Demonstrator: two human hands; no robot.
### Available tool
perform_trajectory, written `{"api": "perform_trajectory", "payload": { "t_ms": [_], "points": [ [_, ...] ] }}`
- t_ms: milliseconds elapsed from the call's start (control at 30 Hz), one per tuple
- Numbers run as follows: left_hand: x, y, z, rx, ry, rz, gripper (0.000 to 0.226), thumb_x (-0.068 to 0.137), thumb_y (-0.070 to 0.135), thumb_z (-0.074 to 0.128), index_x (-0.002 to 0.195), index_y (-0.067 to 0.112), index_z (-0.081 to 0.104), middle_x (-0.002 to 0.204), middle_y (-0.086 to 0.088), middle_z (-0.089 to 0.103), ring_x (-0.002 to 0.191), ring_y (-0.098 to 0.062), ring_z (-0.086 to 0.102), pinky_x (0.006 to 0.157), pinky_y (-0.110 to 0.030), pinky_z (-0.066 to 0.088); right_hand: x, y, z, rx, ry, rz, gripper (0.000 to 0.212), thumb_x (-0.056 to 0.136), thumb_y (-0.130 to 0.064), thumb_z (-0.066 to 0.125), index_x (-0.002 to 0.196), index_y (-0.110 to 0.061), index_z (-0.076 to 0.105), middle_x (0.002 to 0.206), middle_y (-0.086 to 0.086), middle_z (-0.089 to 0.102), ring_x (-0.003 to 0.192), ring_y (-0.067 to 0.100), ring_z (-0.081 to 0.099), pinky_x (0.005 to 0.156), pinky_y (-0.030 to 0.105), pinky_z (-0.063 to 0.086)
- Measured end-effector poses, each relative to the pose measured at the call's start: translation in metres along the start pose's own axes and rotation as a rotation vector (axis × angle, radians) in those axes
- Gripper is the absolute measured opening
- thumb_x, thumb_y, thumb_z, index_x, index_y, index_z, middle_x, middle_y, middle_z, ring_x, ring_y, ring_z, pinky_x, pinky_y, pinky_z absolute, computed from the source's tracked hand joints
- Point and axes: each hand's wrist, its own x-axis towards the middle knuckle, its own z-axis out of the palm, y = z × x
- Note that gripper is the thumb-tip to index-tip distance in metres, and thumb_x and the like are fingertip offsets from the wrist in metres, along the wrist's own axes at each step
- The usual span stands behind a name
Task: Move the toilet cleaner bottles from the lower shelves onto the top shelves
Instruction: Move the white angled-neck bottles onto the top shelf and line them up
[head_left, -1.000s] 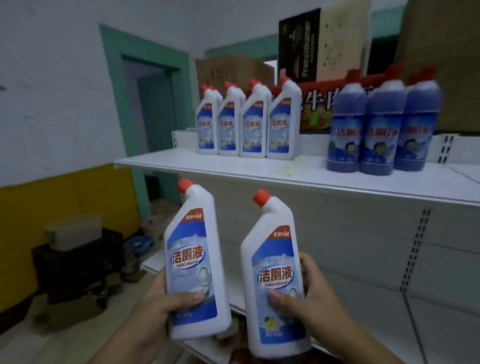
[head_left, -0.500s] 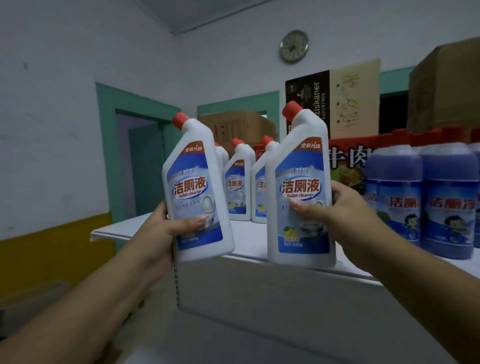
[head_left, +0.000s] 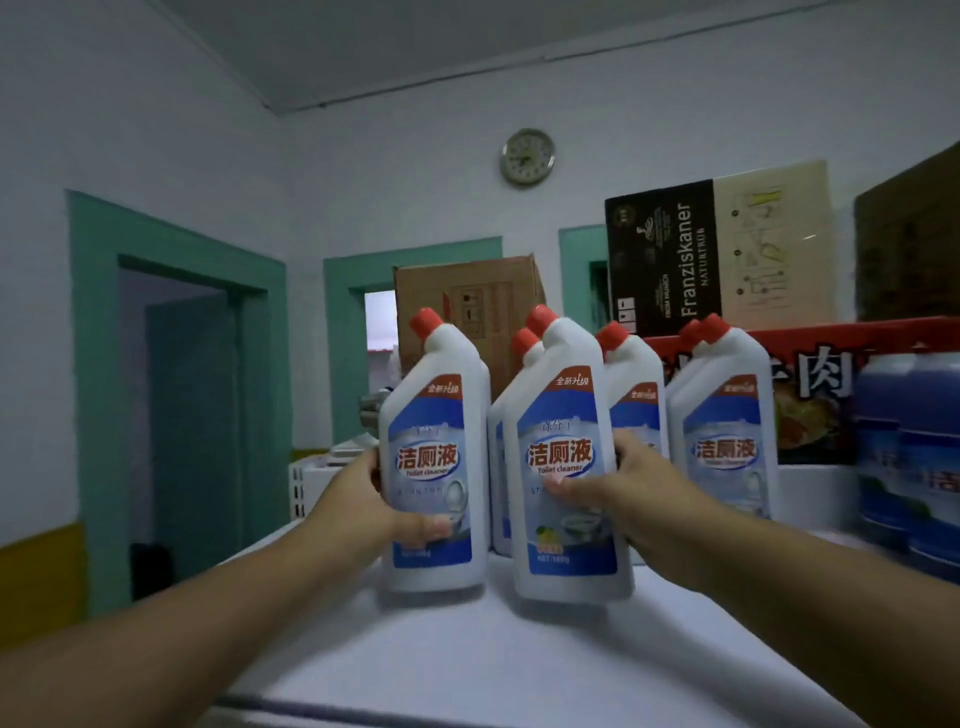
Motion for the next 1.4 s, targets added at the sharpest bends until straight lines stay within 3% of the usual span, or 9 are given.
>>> {"api": "perform_trajectory", "payload": {
  "t_ms": [233,400,467,567,700,933,1067,1133,1400],
  "points": [
    [0.045,-0.046,0.002,-0.012,-0.015,0.045,0.064,0.06,0.014,0.084,0.109,0.031,0.046,0.104,0.012,0.054,0.092,-0.009,0.054,0.076,-0.027,0.052,0.014,0.022,0.03,-0.121,0.109,-0.008,0.051,0.063,-0.028,0.074,0.108,-0.035,0.052,0.111,-0.009,0.063,0.107,0.018,0.059,0.098,0.054,0.046],
    [0.06,-0.054,-0.003,-0.06,-0.132,0.005,0.09,0.052,0.001,0.087,0.124,0.031,0.041,0.123,0.007,0.053,0.112,-0.019,0.053,0.096,-0.045,0.049,0.009,0.024,0.023,-0.526,0.078,0.007,0.047,0.058,-0.049,0.065,0.1,-0.047,0.044,0.099,-0.025,0.057,0.099,0.004,0.056,0.095,0.036,0.052],
    [0.066,-0.051,-0.004,-0.063,-0.217,-0.031,0.096,0.05,-0.006,0.086,0.125,0.034,0.04,0.116,0.004,0.061,0.105,-0.021,0.058,0.089,-0.044,0.053,0.006,0.023,0.02,-0.701,0.024,0.059,0.041,0.065,-0.052,0.067,0.095,-0.05,0.039,0.095,-0.03,0.052,0.094,0.0,0.054,0.094,0.028,0.05],
    [0.069,-0.051,-0.003,-0.102,-0.276,-0.037,0.098,0.051,-0.012,0.083,0.125,0.035,0.039,0.109,0.005,0.064,0.098,-0.019,0.061,0.075,-0.034,0.055,0.009,0.022,0.017,-0.914,-0.036,0.097,0.046,0.072,-0.058,0.061,0.111,-0.044,0.043,0.102,-0.025,0.053,0.094,-0.001,0.053,0.09,0.021,0.048],
    [0.071,-0.055,0.0,-0.165,-0.31,-0.031,0.1,0.046,-0.009,0.084,0.126,0.035,0.041,0.112,0.002,0.066,0.103,-0.022,0.063,0.085,-0.042,0.056,0.021,0.021,0.016,-1.187,-0.097,0.093,0.059,0.08,-0.063,0.047,0.128,-0.028,0.042,0.121,-0.01,0.057,0.099,0.006,0.054,0.09,0.021,0.048],
    [0.067,-0.055,-0.004,-0.177,-0.363,-0.022,0.097,0.04,0.003,0.087,0.121,0.035,0.044,0.112,0.001,0.068,0.102,-0.021,0.066,0.082,-0.037,0.057,0.02,0.033,0.011,-1.181,-0.127,0.059,0.077,0.062,-0.076,0.028,0.123,-0.032,0.046,0.12,-0.013,0.06,0.092,0.004,0.053,0.086,0.021,0.049],
    [0.076,-0.054,-0.007,-0.115,-0.429,-0.02,0.118,0.016,0.029,0.096,0.122,0.037,0.045,0.115,0.002,0.069,0.106,-0.022,0.066,0.092,-0.044,0.054,0.02,0.037,0.006,-0.982,-0.086,-0.004,0.071,0.061,-0.072,0.047,0.123,-0.038,0.043,0.114,-0.025,0.052,0.097,0.0,0.05,0.089,0.019,0.046],
    [0.078,-0.058,-0.006,-0.098,-0.411,0.011,0.117,0.013,0.036,0.095,0.12,0.037,0.046,0.111,0.004,0.07,0.103,-0.018,0.067,0.086,-0.036,0.057,0.021,0.039,0.005,-0.95,-0.094,-0.019,0.064,0.068,-0.065,0.057,0.125,-0.04,0.041,0.112,-0.027,0.049,0.1,-0.001,0.047,0.094,0.021,0.045],
    [0.081,-0.07,-0.006,-0.069,-0.443,0.045,0.118,0.013,0.046,0.093,0.12,0.034,0.045,0.109,0.005,0.07,0.1,-0.013,0.068,0.077,-0.024,0.057,0.025,0.044,0.006,-0.97,-0.127,-0.014,0.059,0.079,-0.058,0.055,0.131,-0.039,0.036,0.132,-0.023,0.05,0.104,-0.002,0.043,0.097,0.019,0.042]
  ]
}}
